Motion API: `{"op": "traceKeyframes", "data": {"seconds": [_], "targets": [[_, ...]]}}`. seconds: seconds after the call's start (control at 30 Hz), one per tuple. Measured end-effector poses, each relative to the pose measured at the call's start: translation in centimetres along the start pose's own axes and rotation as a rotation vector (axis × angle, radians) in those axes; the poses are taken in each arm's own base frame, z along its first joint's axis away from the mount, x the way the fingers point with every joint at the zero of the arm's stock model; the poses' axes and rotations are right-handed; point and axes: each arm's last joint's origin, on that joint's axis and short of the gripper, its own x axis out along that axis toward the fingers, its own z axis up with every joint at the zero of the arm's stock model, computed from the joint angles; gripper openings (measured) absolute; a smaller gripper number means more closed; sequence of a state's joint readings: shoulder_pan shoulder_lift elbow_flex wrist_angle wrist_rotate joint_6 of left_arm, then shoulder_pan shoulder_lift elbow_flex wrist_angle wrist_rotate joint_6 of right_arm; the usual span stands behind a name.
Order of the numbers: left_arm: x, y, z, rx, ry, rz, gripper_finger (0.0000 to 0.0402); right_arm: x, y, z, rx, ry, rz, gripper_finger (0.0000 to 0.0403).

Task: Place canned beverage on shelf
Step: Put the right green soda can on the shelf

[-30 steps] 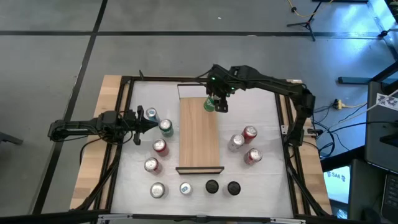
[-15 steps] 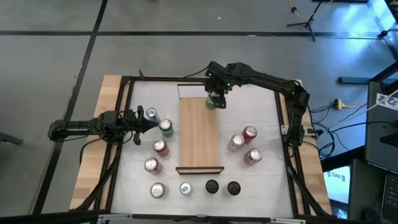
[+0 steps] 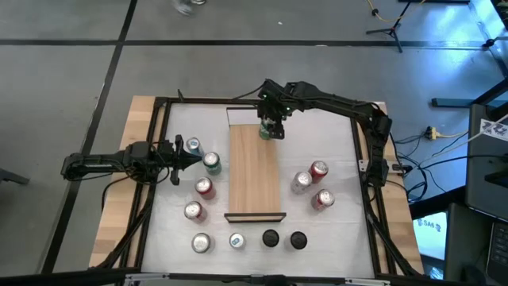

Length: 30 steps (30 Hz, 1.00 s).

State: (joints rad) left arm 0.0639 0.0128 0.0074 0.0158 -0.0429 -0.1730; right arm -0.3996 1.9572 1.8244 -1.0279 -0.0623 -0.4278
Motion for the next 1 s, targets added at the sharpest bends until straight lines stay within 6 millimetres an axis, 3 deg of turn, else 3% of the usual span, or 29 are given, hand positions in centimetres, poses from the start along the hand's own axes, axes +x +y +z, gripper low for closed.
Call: {"op": "traceKeyframes", "data": {"seconds": [1.0], "targets": [[0.00,0.00,0.00,0.000,0.000,0.000,0.0006,0.30,-0.38,0.74,-0.002,-0.075,-0.043,0.0269]]}}
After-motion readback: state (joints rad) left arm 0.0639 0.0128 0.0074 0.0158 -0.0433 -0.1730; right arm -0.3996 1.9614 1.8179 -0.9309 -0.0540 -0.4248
